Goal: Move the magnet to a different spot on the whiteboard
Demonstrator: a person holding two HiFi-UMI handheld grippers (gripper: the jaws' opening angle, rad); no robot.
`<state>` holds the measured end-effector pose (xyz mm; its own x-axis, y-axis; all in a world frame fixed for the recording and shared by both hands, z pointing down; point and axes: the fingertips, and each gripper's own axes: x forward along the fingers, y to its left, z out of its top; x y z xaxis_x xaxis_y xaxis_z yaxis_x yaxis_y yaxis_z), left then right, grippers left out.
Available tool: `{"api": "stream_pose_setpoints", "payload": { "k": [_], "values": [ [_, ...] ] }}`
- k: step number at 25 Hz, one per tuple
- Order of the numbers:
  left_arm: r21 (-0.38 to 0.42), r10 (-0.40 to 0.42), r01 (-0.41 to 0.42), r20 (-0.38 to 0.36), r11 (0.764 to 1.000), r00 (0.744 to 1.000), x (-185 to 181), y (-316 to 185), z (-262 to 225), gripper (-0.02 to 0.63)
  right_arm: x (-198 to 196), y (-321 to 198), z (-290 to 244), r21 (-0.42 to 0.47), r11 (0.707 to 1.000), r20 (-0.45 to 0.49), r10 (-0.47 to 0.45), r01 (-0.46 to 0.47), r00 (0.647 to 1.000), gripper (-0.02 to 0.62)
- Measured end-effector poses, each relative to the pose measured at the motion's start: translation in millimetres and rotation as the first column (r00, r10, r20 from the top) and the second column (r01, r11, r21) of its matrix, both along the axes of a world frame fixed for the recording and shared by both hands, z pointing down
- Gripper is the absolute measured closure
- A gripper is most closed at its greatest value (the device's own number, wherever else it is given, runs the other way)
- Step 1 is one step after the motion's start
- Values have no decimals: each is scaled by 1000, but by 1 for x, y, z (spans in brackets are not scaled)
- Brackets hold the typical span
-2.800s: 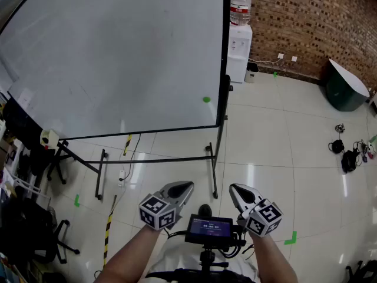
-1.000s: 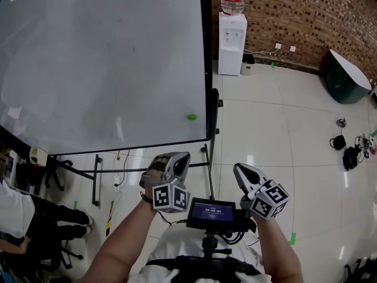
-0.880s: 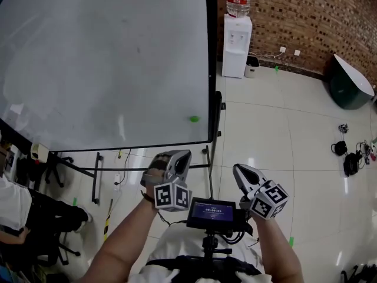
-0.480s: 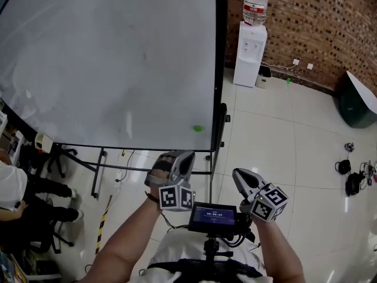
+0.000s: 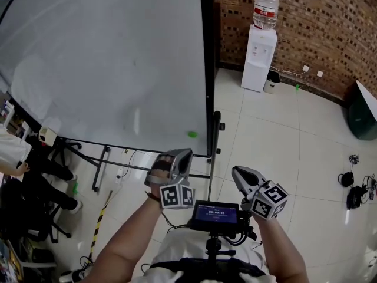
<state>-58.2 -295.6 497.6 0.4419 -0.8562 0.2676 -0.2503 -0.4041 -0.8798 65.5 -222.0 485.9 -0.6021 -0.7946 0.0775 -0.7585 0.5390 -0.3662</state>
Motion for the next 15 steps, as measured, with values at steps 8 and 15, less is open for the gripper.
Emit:
{"api": "stream_pose_setpoints", "payload": {
  "k": [8, 15],
  "values": [
    [42, -57, 58, -12, 997, 998, 8, -18, -13, 553, 14, -19, -7, 12, 998, -3, -54, 54, 999, 584],
    [92, -111, 112, -9, 989, 994, 12, -33, -10, 471, 31, -39, -4, 0, 997, 8, -74, 74, 997, 584]
  ]
}}
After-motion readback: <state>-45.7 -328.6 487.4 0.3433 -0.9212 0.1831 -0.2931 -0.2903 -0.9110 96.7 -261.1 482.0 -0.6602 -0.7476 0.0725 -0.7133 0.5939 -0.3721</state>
